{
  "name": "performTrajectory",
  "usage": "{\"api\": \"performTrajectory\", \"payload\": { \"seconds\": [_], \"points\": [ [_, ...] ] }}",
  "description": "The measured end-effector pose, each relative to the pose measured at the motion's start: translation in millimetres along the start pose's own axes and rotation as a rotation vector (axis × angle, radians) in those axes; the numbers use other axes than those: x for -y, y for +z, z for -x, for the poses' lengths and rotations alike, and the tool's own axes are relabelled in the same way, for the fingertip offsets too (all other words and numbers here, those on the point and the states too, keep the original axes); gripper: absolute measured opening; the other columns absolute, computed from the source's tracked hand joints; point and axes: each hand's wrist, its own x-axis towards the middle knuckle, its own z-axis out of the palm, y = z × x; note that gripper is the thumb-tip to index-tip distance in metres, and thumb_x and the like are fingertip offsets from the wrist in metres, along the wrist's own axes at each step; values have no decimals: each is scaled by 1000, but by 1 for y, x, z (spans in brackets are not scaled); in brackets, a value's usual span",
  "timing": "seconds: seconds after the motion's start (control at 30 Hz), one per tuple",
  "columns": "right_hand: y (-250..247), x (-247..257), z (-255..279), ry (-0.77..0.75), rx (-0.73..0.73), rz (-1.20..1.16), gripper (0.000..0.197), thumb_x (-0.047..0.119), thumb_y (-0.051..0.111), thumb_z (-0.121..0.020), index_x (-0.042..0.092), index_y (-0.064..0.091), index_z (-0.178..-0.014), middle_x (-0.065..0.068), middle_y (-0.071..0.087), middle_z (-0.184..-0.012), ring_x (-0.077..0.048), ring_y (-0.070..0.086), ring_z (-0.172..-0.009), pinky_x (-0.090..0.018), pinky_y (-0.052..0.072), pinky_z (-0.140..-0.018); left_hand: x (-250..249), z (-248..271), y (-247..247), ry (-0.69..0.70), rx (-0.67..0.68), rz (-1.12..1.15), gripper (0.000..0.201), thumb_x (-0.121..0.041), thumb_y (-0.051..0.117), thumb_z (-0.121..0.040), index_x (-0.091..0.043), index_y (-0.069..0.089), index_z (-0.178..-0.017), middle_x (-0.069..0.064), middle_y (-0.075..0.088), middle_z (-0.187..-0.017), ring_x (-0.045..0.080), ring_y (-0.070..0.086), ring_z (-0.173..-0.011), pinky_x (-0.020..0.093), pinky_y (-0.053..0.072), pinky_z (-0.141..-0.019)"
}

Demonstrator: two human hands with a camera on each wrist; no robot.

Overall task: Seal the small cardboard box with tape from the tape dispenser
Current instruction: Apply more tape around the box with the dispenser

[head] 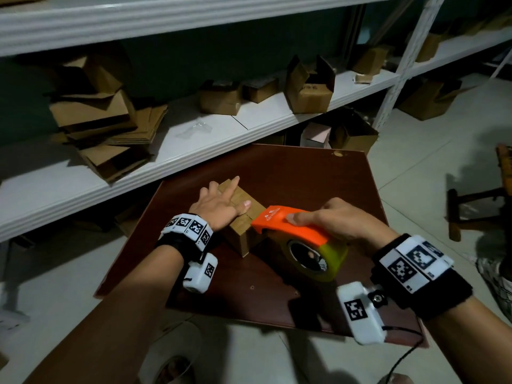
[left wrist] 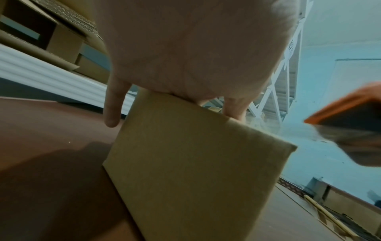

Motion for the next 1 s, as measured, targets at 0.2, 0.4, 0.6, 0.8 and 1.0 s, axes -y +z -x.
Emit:
{"api": "performTrajectory", "payload": {
  "seconds": [0.2, 0.4, 0.6, 0.8, 1.0],
  "points": [
    [2, -3, 10, 37, 16, 91, 85, 62, 75, -79, 11, 46, -140, -4, 47, -111, -16, 48, -82, -32, 41, -77, -2, 2, -1, -7, -2, -5, 82, -75, 40, -99, -51, 1, -167, 9, 16, -169, 35, 22, -154, 55, 31, -120],
    [4, -3, 7, 65, 44, 67, 92, 62, 75, -80, 12, 39, -148, -9, 50, -126, -20, 51, -93, -34, 42, -84, -4, 3, -1, -3, 15, -27, 82, -75, 38, -100, -49, -2, -167, 9, 2, -175, 36, 7, -160, 60, 23, -124],
    [3, -3, 4, 88, 68, 55, 94, 58, 75, -82, 12, 34, -153, -14, 49, -141, -20, 48, -94, -35, 42, -84, -11, 5, 13, 312, -112, -266, 69, -50, 25, -113, -25, -6, -170, 8, -46, -166, 29, -45, -151, 55, -15, -130],
    [2, -7, 3, 89, 62, 72, 95, 60, 76, -81, 11, 35, -151, -11, 49, -133, -23, 49, -103, -35, 44, -89, -11, 2, 21, 354, -80, -139, 58, -45, 25, -114, -29, 19, -170, -9, 2, -179, 10, -18, -163, 40, -16, -131],
    [6, -5, 0, 96, 79, 113, 97, 61, 74, -82, 12, 32, -154, -14, 45, -149, -27, 50, -114, -36, 41, -89, -15, 4, 22, 322, -95, -177, 89, -81, 21, -97, -27, 27, -167, -7, 9, -179, 11, -15, -164, 45, -11, -133]
  ]
}}
